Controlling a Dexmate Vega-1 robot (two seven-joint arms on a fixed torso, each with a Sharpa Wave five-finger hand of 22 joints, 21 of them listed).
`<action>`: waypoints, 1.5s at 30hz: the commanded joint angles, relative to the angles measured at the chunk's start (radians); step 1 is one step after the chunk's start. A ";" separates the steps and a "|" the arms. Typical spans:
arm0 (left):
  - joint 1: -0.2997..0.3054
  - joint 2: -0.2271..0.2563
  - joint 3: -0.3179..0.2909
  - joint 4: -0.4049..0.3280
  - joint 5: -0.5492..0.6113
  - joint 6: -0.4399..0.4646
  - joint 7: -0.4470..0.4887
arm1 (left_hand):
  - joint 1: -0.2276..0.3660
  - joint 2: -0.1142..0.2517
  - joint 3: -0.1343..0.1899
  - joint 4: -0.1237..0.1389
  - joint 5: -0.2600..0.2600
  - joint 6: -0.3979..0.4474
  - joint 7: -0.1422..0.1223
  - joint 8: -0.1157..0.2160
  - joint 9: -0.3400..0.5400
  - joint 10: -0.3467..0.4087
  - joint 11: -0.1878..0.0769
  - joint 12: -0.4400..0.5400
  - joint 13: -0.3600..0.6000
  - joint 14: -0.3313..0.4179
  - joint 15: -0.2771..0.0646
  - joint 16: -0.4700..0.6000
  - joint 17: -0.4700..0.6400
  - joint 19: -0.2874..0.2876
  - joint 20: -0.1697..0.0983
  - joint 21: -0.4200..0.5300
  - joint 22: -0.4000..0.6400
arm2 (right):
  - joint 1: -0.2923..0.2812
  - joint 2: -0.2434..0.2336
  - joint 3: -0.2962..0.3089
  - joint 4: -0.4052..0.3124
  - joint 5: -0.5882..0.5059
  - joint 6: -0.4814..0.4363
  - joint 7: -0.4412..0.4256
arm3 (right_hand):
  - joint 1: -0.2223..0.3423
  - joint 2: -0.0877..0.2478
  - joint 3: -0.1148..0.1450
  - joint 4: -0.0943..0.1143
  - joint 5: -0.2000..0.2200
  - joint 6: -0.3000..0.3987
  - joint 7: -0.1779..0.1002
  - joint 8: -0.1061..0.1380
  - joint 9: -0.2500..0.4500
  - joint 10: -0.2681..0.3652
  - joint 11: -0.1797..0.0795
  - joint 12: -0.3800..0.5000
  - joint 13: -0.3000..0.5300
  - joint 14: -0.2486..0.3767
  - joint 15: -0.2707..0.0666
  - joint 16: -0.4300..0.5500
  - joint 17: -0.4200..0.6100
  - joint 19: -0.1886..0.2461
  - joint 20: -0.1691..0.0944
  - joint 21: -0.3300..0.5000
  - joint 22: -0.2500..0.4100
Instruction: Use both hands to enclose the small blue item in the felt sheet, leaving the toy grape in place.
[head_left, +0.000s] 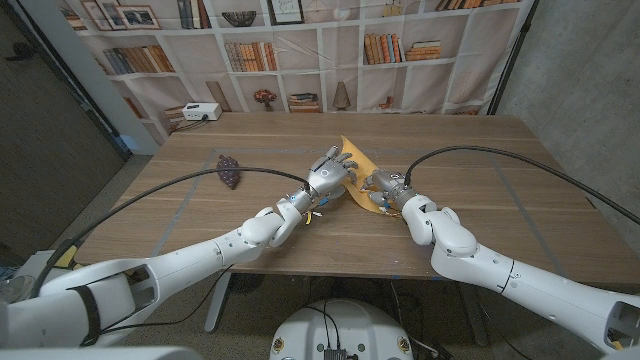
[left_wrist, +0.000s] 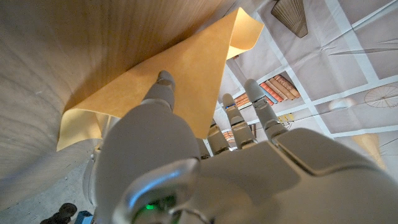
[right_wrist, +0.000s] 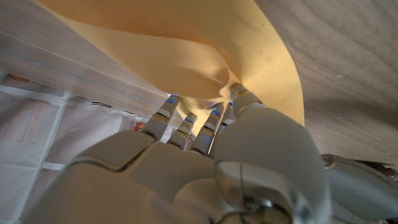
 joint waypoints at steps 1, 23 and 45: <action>0.011 -0.047 -0.035 0.030 -0.037 0.036 0.014 | -0.007 0.025 0.009 0.011 0.005 -0.003 0.005 0.009 0.011 0.018 -0.001 -0.002 0.010 0.017 -0.140 0.008 0.006 0.001 0.012 0.008 -0.001 | 0.003 0.005 -0.001 0.004 0.008 -0.004 0.002 | -0.004 -0.003 0.008 -0.001 0.009 0.379 0.042 0.050 0.164 -0.006 0.002 -0.003 0.003 0.040 -0.108 0.003 0.006 0.008 0.002 0.000 0.002; -0.131 -0.294 0.050 0.465 -0.215 -0.075 0.318 | -0.006 0.017 0.075 -0.019 0.006 0.020 0.008 0.043 -0.008 0.136 -0.004 0.004 0.066 0.122 -0.164 0.023 0.020 0.075 -0.038 0.043 -0.005 | -0.006 -0.019 0.011 -0.018 0.031 -0.014 0.008 | -0.013 0.006 -0.005 0.009 0.011 0.366 0.034 0.041 0.166 -0.015 -0.014 -0.009 0.001 0.033 -0.121 0.008 0.013 0.000 -0.008 -0.002 0.003; -0.215 -0.388 0.149 0.661 -0.328 -0.198 0.221 | 0.037 0.007 0.097 -0.045 -0.001 0.038 0.037 0.045 -0.031 0.152 -0.006 -0.011 0.089 0.133 -0.182 0.027 0.042 0.087 -0.060 0.054 -0.003 | 0.001 -0.092 0.073 -0.080 0.177 0.027 0.087 | -0.016 0.004 0.000 0.010 0.022 0.369 0.032 0.039 0.164 0.039 -0.027 0.008 -0.002 0.091 -0.123 0.021 0.005 0.020 0.013 0.005 0.003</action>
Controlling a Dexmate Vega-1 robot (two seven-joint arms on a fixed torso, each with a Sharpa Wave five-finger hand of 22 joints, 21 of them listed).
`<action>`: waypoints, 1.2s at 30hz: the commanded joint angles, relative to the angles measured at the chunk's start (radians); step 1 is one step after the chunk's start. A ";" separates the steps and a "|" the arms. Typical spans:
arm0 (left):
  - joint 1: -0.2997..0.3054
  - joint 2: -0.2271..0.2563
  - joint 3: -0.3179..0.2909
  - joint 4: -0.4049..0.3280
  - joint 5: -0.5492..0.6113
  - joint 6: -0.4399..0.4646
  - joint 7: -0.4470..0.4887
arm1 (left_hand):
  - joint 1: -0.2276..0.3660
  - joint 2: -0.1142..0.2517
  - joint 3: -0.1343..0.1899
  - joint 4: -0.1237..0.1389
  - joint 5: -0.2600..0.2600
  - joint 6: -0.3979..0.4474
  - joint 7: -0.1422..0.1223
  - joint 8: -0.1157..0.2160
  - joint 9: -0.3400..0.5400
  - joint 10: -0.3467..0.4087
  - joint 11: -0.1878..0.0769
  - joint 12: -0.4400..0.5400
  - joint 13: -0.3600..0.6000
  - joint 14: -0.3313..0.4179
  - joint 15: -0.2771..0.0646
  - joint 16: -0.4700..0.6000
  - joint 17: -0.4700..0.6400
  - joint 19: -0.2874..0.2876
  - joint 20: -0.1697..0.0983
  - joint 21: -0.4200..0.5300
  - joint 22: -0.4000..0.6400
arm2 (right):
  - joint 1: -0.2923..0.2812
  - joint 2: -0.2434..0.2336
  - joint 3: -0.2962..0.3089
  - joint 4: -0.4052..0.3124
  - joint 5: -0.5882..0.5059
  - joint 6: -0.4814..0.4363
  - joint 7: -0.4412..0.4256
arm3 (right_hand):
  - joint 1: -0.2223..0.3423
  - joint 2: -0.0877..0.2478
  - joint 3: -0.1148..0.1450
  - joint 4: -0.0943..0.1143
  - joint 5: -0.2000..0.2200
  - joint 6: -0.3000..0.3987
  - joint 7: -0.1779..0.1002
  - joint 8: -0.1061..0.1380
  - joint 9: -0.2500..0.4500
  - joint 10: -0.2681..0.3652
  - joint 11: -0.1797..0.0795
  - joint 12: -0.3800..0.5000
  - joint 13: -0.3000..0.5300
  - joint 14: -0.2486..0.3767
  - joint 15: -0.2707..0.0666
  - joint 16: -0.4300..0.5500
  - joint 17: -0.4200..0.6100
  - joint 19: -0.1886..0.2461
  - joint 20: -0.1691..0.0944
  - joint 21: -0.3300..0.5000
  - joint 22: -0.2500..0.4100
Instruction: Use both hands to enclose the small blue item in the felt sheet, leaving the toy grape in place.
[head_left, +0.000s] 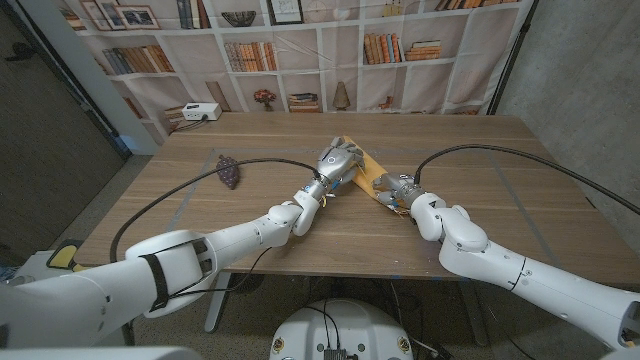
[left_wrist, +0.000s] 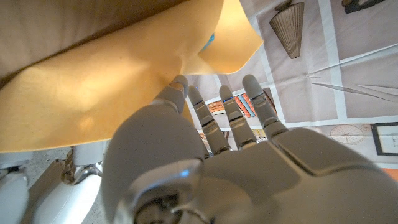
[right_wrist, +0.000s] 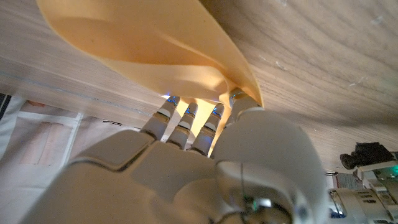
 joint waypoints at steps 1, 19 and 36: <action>-0.050 -0.085 0.058 0.177 -0.058 -0.071 -0.005 | 0.022 0.008 0.005 -0.003 -0.002 -0.010 0.008 -0.006 -0.004 0.024 -0.001 -0.001 0.009 0.024 -0.179 0.017 0.011 0.016 -0.012 0.012 0.002 | 0.013 -0.046 0.036 -0.038 0.091 0.050 0.060 | -0.006 0.002 0.002 0.002 0.008 0.465 0.130 0.039 0.164 0.040 -0.019 0.015 0.004 0.033 -0.128 0.008 0.000 0.016 0.003 0.007 0.004; -0.075 -0.117 0.106 0.231 -0.099 -0.084 0.027 | 0.066 -0.008 0.012 -0.010 0.002 0.009 0.069 0.001 -0.010 0.057 0.009 -0.004 0.017 0.052 -0.185 0.022 0.016 0.029 -0.030 0.026 0.003 | -0.173 -0.083 0.374 0.013 0.616 0.372 -0.116 | -0.062 -0.013 0.082 0.007 -0.009 0.362 0.279 -0.010 0.166 0.062 0.263 0.021 0.023 0.124 0.011 -0.013 -0.006 0.022 0.081 0.003 0.008; -0.080 -0.113 0.119 0.251 -0.109 -0.089 0.053 | 0.085 -0.023 0.008 -0.005 0.001 0.045 0.109 0.016 -0.012 0.099 0.013 0.000 0.021 0.068 -0.180 0.022 0.013 0.033 -0.034 0.039 0.003 | -0.266 0.011 0.517 0.171 0.882 0.751 -0.234 | -0.456 -0.026 -0.005 0.133 -0.109 -0.258 0.222 -0.075 0.206 -0.165 0.311 -0.012 0.071 0.045 0.061 -0.035 0.072 -0.004 0.107 0.009 0.015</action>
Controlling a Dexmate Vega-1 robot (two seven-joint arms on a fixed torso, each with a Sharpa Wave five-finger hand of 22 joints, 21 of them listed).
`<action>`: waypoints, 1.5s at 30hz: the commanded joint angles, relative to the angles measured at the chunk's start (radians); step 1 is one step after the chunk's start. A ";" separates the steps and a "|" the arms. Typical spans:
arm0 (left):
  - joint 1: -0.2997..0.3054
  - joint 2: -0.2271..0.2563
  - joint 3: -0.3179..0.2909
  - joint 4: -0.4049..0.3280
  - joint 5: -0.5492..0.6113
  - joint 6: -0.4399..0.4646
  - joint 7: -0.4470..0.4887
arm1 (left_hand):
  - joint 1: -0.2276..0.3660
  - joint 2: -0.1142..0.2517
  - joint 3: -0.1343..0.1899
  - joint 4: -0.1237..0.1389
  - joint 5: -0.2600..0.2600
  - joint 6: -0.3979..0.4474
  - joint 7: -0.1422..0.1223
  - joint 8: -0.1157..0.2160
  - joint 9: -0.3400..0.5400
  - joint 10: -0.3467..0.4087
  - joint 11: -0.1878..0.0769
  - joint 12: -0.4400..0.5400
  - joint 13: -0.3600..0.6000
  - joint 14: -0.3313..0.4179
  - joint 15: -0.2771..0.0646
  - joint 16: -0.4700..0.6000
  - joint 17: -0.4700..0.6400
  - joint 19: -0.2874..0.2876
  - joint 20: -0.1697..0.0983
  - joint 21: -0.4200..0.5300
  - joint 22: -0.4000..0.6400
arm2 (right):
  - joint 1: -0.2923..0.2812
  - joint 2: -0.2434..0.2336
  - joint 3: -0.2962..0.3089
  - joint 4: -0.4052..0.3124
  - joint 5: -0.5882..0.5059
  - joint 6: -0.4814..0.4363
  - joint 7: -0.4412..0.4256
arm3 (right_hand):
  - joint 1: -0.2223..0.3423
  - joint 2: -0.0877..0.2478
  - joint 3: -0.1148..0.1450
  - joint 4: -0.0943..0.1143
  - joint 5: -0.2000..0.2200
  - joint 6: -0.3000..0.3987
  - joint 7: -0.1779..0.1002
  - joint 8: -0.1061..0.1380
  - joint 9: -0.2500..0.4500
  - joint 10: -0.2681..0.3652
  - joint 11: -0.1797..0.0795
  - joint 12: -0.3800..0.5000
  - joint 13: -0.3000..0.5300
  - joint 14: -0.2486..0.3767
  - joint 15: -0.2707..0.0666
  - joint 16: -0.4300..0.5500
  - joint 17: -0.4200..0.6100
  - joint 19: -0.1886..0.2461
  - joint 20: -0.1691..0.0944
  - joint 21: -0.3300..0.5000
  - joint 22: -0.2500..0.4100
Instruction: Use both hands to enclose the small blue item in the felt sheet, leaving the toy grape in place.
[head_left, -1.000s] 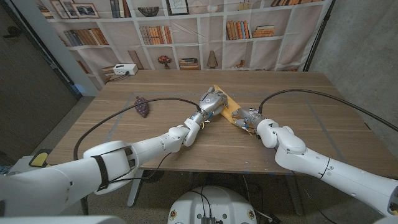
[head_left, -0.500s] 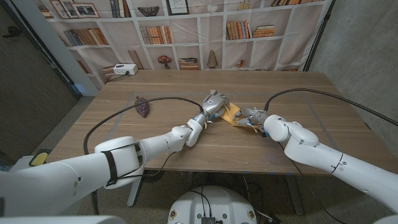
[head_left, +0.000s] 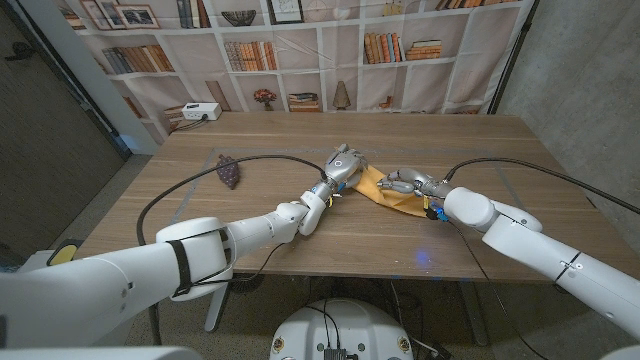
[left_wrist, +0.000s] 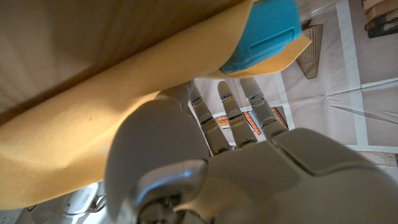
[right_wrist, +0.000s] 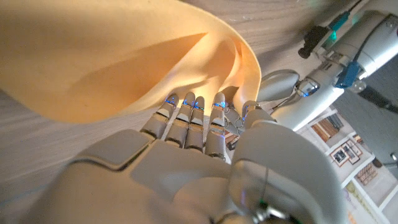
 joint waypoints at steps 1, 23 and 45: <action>-0.007 -0.003 0.012 0.022 -0.010 -0.012 0.019 | 0.015 -0.001 0.001 0.002 0.001 0.009 0.011 0.008 0.003 0.015 0.002 0.004 0.003 0.012 -0.179 0.001 0.003 0.004 -0.006 0.005 0.003 | -0.071 0.061 0.110 0.084 0.160 0.262 -0.125 | -0.051 -0.009 -0.024 0.008 0.002 -0.069 -0.041 0.000 -0.006 -0.047 -0.006 -0.006 0.006 -0.043 -0.016 -0.013 0.012 0.031 0.042 0.007 0.001; 0.028 0.064 -0.032 -0.107 -0.014 0.023 0.027 | 0.021 -0.008 0.001 0.009 -0.003 0.028 0.009 0.015 0.001 0.048 0.005 0.012 0.010 0.034 -0.176 -0.004 -0.001 0.006 -0.008 0.015 0.002 | -0.103 0.113 0.190 0.090 0.141 0.409 -0.258 | -0.095 -0.040 -0.050 -0.016 -0.005 -0.147 -0.109 0.009 -0.030 -0.112 -0.043 -0.008 -0.011 -0.149 -0.035 -0.062 -0.005 0.000 0.018 -0.001 0.001; 0.134 0.196 -0.172 -0.414 -0.059 0.085 -0.087 | -0.029 -0.032 0.001 0.027 -0.002 -0.115 -0.048 -0.020 0.019 -0.021 0.003 -0.034 0.009 -0.007 -0.150 -0.058 -0.009 -0.057 0.053 -0.014 -0.013 | -0.195 0.129 0.272 0.029 0.168 0.424 -0.304 | -0.110 -0.054 -0.058 -0.023 -0.004 -0.126 -0.118 0.019 -0.037 -0.113 -0.049 -0.003 -0.019 -0.156 -0.035 -0.069 -0.021 -0.007 0.018 -0.001 0.000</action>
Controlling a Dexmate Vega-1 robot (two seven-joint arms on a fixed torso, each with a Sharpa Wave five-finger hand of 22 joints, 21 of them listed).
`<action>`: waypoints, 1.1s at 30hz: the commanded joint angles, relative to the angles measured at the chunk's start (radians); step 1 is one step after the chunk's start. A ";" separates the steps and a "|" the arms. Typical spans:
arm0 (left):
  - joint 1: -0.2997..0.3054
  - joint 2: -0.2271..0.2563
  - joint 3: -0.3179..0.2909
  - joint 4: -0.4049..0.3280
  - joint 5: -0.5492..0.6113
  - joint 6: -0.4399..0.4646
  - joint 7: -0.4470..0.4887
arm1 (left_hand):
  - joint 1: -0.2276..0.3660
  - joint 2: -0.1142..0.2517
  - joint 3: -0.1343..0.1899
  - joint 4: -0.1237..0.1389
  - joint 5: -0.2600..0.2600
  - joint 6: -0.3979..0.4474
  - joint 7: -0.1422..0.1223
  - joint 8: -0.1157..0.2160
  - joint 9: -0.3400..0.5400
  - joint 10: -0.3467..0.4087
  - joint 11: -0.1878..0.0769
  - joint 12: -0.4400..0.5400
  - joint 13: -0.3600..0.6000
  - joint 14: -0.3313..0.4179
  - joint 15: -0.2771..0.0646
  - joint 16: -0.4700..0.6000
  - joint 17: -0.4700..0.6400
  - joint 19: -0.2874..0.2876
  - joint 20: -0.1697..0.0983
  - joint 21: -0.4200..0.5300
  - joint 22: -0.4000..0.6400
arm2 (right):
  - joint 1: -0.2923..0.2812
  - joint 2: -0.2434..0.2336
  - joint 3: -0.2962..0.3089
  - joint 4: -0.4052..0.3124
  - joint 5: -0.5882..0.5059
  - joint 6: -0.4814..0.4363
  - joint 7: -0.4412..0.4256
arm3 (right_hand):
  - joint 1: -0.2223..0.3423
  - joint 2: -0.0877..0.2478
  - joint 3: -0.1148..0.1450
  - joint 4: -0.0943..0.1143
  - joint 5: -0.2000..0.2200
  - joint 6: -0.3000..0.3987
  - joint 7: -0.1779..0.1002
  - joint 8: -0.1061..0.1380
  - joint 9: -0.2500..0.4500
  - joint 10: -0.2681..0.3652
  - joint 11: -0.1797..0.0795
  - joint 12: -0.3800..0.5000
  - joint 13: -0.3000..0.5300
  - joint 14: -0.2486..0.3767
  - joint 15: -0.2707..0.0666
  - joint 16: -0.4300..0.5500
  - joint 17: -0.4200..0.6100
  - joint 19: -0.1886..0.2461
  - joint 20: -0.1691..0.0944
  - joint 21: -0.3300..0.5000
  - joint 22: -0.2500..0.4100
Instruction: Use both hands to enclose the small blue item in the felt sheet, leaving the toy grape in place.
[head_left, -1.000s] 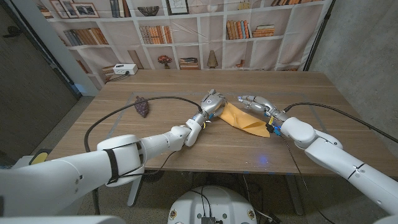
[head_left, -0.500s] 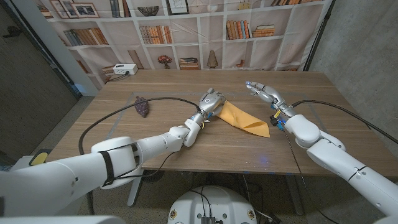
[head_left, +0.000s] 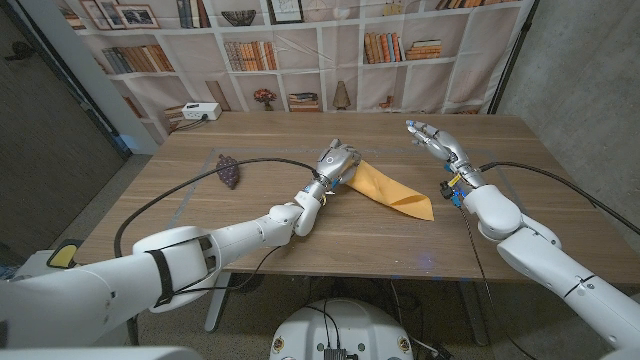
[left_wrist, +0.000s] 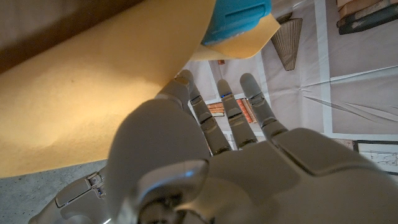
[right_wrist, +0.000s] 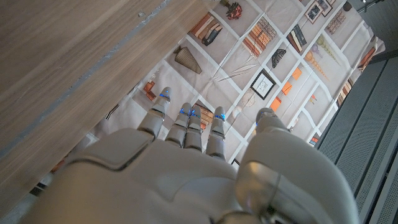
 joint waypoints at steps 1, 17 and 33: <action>0.075 0.094 -0.098 -0.219 -0.034 0.039 -0.086 | -0.038 -0.013 -0.004 0.012 -0.002 -0.092 -0.008 -0.030 0.004 -0.034 -0.001 -0.021 0.003 -0.027 -0.145 -0.023 0.000 -0.035 0.032 -0.028 -0.006 | -0.044 0.009 0.042 -0.031 0.011 0.004 -0.028 | -0.001 0.000 0.001 -0.003 0.002 0.013 -0.002 0.011 0.000 0.000 -0.006 0.005 0.001 -0.003 0.001 -0.003 -0.001 -0.005 -0.002 -0.003 0.002; 0.243 0.262 -0.388 -0.540 -0.390 -0.180 -0.380 | -0.499 -0.063 -0.132 0.152 0.000 -0.710 -0.053 -0.380 -0.038 -0.438 0.133 -0.172 -0.125 -0.344 0.077 -0.145 -0.074 -0.325 0.104 -0.320 -0.006 | -0.096 0.032 0.062 -0.077 -0.004 -0.017 -0.074 | -0.011 -0.009 -0.004 -0.008 0.007 0.031 -0.013 0.017 -0.003 0.007 -0.011 0.010 -0.005 0.001 -0.003 -0.002 -0.011 -0.007 -0.011 -0.002 0.002; 0.429 0.351 -0.673 -0.654 -0.830 -0.362 -0.647 | -0.645 -0.064 -0.178 0.198 0.005 -0.852 -0.061 -0.382 -0.046 -0.602 0.176 -0.177 -0.190 -0.487 0.142 -0.150 -0.089 -0.441 0.110 -0.434 -0.004 | -0.162 0.080 0.150 -0.146 -0.008 -0.063 -0.190 | -0.041 -0.036 -0.021 -0.010 0.018 0.046 -0.014 0.019 -0.008 0.036 -0.012 0.022 -0.013 0.006 -0.016 -0.003 -0.029 0.007 -0.063 0.004 0.001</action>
